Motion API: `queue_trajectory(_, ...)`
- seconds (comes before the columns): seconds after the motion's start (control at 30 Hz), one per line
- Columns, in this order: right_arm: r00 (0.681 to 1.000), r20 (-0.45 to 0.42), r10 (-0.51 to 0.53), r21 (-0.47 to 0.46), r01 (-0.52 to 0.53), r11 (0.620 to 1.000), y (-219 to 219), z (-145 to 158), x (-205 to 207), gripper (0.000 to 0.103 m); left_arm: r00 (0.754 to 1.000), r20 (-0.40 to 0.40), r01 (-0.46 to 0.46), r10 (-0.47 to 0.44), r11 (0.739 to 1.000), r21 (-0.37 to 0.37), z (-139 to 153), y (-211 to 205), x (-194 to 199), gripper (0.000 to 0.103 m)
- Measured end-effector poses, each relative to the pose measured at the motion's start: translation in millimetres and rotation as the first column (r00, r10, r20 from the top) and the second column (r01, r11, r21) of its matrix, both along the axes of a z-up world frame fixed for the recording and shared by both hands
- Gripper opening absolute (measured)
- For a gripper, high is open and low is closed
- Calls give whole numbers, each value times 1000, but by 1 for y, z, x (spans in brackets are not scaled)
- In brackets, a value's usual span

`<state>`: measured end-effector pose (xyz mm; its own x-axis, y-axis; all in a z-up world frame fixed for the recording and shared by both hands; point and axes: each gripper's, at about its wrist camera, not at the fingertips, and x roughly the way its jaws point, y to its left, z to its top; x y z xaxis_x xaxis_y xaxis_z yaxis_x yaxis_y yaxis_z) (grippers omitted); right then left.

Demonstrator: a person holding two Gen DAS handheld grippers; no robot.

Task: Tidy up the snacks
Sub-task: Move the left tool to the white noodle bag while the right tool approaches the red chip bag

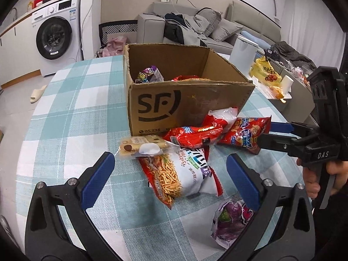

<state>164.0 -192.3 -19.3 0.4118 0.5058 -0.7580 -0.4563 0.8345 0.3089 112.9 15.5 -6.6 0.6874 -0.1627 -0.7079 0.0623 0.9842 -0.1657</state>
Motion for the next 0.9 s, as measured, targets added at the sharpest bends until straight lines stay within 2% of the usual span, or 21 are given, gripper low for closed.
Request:
queue_trajectory(0.3,999,18,27,-13,-27,1000,5,-7,0,100,999,-53,-3,1,999,-40,-13,-4,7,102)
queue_trajectory(0.5,1000,13,12,-24,-12,1000,5,-17,4,89,996,-84,-21,16,998,-61,-26,-3,13,102)
queue_trajectory(0.77,1000,8,0,-34,0,999,5,-26,11,85,995,-93,-32,27,998,-57,-36,-4,20,102)
queue_trajectory(0.9,1000,15,4,-34,-3,999,6,-26,9,85,994,-105,-28,22,998,-62,-43,-5,23,99)
